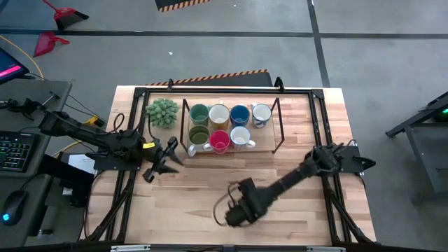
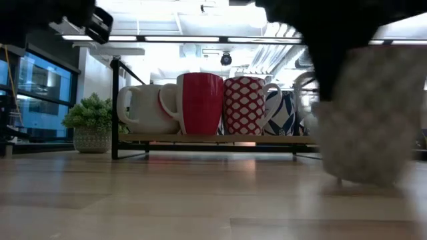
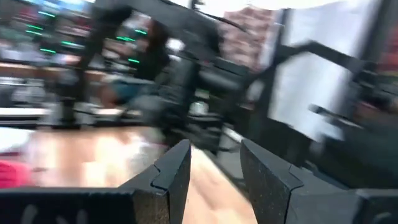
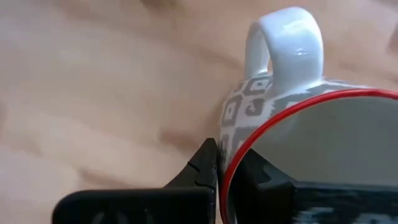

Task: Place coffee mugs
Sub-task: Put the gray patterned mug on the shelf

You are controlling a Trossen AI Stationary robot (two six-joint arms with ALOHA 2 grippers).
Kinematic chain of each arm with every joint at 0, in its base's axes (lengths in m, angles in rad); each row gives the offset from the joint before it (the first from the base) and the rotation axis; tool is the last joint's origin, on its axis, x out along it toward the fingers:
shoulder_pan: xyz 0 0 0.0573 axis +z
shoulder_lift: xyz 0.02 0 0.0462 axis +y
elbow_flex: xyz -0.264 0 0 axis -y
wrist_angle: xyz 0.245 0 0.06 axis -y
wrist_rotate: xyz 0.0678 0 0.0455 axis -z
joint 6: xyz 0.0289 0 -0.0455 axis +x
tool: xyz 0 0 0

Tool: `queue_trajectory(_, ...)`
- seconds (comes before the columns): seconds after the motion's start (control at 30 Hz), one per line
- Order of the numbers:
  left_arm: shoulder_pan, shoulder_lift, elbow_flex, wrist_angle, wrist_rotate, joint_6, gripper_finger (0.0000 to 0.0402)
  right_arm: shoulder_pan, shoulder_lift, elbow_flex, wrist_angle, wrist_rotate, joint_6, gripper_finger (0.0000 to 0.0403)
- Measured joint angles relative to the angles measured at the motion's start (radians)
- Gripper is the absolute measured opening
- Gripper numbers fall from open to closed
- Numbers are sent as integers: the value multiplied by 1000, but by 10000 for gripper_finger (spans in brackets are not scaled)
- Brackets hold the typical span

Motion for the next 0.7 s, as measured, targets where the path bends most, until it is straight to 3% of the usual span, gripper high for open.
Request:
queue_trajectory(0.23,0,-96,0,-186,187,-1,129,-80,-2,154,-186,40,-50,0)
queue_trajectory(0.4,0,-169,0,-277,193,17,129,-94,-36,270,-203,157,-90,0)
queue_trajectory(0.53,0,-215,0,-318,193,25,129,-116,-88,286,-211,246,-98,0)
queue_trajectory(0.7,0,-250,0,-401,193,25,129,-161,-115,285,-209,208,-170,0)
